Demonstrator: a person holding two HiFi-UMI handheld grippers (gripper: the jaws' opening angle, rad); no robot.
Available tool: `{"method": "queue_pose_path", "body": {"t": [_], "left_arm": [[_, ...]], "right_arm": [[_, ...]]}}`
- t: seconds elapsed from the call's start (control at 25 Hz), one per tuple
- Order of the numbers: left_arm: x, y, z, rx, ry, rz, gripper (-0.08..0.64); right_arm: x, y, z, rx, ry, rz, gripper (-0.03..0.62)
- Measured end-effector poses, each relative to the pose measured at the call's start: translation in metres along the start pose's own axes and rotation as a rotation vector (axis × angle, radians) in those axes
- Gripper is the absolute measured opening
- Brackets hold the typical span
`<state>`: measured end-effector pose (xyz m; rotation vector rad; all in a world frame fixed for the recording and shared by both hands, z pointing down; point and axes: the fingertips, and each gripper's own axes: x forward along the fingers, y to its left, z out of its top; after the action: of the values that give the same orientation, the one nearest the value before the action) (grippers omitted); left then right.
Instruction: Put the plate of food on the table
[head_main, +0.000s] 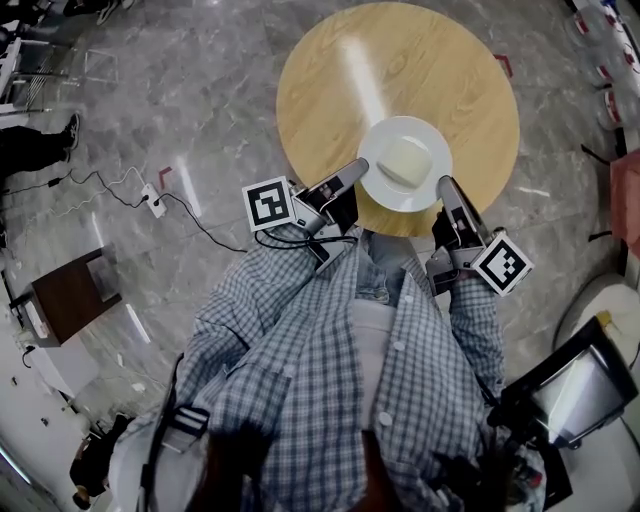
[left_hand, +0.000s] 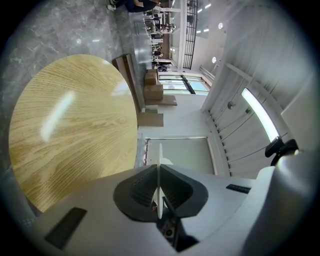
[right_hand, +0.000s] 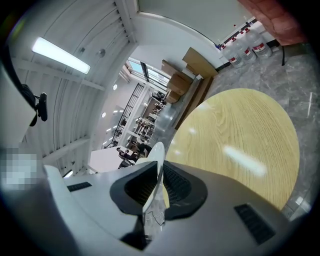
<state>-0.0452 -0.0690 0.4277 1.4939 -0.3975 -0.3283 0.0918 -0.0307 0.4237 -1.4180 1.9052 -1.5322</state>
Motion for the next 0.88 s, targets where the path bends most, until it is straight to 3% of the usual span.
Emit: {"method": "queue_pose_path", "body": {"t": [0.28,0.88], "left_arm": [[0.016,-0.011,-0.002,-0.021,-0.026,-0.002,0.021],[0.012,0.002,0.0,-0.002,-0.082,0.037,0.021]], "right_arm": [[-0.003,0.006,0.023,-0.024,0.026,-0.007,0.034],[0.011,-0.009,0.016,-0.026,0.101,-0.005,0.034]]}}
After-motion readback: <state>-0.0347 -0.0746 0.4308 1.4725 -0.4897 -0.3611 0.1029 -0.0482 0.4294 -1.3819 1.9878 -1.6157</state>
